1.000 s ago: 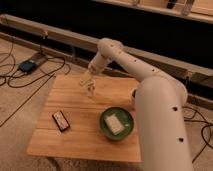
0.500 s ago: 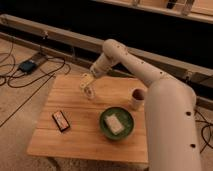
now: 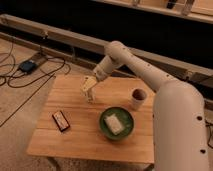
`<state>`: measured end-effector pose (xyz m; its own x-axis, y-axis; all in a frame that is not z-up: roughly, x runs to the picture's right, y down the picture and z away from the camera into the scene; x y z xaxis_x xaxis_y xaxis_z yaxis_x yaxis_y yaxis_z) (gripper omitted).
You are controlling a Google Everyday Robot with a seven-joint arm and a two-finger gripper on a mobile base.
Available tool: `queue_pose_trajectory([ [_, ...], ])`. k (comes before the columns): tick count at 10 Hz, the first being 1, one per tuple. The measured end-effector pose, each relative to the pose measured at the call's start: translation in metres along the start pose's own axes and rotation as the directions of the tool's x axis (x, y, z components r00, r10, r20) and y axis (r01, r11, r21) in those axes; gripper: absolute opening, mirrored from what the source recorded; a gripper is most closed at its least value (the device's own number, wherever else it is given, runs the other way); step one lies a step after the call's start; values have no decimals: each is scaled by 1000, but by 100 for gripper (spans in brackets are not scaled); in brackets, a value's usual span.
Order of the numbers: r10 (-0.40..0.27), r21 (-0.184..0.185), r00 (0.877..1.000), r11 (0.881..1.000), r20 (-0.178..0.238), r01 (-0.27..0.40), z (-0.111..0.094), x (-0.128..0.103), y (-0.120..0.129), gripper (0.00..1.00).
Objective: Knock the bottle over
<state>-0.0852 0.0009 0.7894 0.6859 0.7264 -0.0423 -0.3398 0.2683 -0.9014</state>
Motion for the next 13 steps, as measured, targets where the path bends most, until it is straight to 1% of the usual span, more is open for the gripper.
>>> queue_pose_trajectory([
  [1,-10,18,1000,1000,5,10,-2,-1,-6,80],
  [2,-22,45,1000,999,10,22,-3,-3,-14,80],
  [3,-44,91,999,995,19,42,-7,-9,-26,80],
  [4,-67,132,997,989,27,63,-10,-18,-34,80],
  [6,-104,183,994,979,42,94,-13,-34,-42,80],
  [7,-123,202,991,973,51,111,-15,-44,-42,80],
  [9,-154,207,986,968,61,139,-12,-56,-35,80],
  [10,-166,202,984,968,61,150,-9,-60,-29,80],
  [12,-170,179,984,971,59,158,-4,-60,-19,80],
  [13,-164,152,985,976,48,155,1,-52,-11,80],
])
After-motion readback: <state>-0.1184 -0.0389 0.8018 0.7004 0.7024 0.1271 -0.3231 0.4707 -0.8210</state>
